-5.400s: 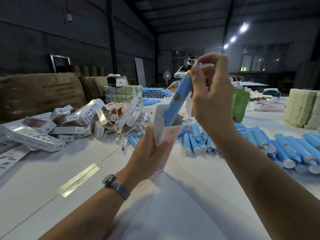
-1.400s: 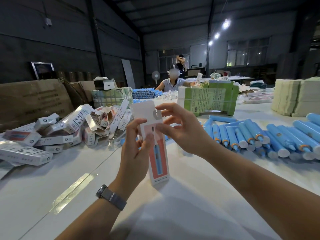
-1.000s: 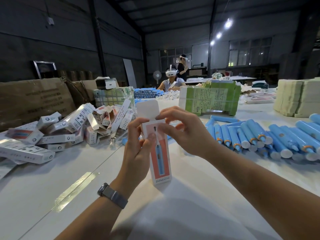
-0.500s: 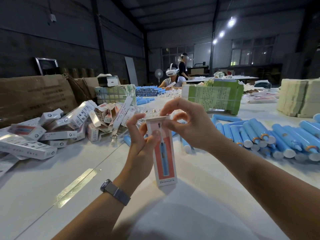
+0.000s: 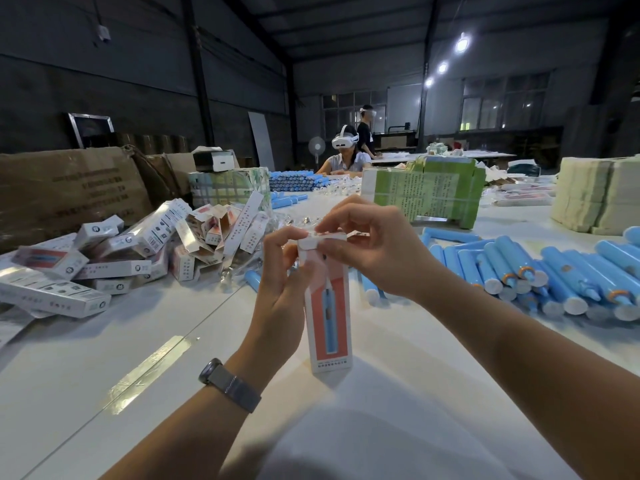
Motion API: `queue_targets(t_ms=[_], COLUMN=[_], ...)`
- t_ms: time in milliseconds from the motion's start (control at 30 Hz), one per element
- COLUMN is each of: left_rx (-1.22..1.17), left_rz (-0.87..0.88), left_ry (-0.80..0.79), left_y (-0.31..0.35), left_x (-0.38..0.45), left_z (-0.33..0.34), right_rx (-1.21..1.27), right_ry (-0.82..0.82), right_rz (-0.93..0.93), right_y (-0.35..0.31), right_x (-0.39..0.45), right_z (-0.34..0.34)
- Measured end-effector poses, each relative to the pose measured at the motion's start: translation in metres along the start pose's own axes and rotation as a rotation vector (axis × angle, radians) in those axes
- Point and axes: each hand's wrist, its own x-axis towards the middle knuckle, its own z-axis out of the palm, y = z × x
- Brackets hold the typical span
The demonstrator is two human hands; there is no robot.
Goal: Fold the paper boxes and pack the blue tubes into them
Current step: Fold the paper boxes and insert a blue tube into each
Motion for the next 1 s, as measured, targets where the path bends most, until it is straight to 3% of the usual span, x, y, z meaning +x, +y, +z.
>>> queue_targets(t_ms=[367, 600, 800, 1000], left_rx=[0.07, 0.076, 0.128, 0.128], left_rz=[0.051, 0.079, 0.102, 0.126], left_ry=[0.085, 0.014, -0.016, -0.03], left_y=[0.01, 0.002, 0.0, 0.001], left_x=[0.004, 0.0, -0.002, -0.001], left_z=[0.004, 0.004, 0.004, 0.004], right_rx=[-0.08, -0.228, -0.196, -0.177], right_ry=[0.043, 0.096, 0.149, 0.058], right_rz=[-0.057, -0.151, -0.094, -0.059], right_y=[-0.004, -0.005, -0.008, -0.016], right_x=[0.001, -0.001, -0.001, 0.004], right_z=[0.005, 0.009, 0.01, 0.002])
